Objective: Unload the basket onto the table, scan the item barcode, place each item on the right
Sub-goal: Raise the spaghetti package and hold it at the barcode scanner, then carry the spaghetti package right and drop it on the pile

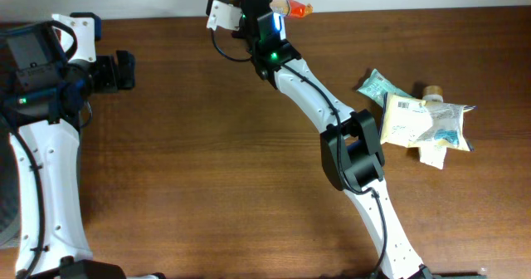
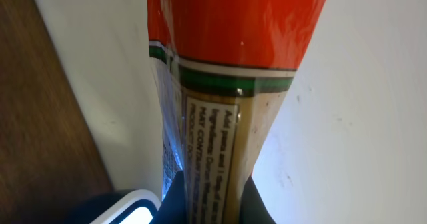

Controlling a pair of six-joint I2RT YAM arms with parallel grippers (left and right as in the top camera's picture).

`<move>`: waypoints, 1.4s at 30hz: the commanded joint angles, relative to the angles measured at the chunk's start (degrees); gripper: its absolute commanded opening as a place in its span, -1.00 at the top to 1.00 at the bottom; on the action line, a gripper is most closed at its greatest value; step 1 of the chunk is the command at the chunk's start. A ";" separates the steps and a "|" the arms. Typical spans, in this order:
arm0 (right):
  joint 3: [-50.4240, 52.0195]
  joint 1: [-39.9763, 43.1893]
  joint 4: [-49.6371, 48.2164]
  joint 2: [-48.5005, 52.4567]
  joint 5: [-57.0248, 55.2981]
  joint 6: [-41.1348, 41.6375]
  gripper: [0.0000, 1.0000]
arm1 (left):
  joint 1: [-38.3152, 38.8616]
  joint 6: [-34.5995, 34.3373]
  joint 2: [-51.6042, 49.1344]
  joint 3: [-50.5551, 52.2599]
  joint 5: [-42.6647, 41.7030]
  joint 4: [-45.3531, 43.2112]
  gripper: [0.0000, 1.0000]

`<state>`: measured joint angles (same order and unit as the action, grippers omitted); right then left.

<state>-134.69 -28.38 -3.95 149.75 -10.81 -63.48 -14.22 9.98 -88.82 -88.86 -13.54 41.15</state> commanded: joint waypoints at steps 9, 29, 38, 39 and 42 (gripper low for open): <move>-1.60 1.09 16.74 -20.28 -1.66 16.68 0.92 | -0.20 -0.52 0.70 -0.20 -0.63 0.07 -0.98; 3.21 30.71 94.23 -31.08 -1.18 77.29 0.92 | -0.20 -0.52 0.70 -0.20 -0.63 0.07 -0.98; 11.89 41.22 86.44 -27.23 8.26 68.17 0.09 | -0.20 -0.52 0.70 -0.20 -0.63 0.09 -0.98; 11.02 41.27 87.12 -27.30 11.32 66.40 0.01 | -0.20 -0.52 0.70 -0.20 -0.63 0.07 -0.98; 6.27 40.70 89.42 -27.93 18.29 62.88 0.00 | -0.20 -0.52 0.70 -0.20 -0.63 0.09 -0.98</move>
<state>-123.44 12.82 84.14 124.33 -0.95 4.19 -14.22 9.98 -88.82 -88.86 -13.54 41.17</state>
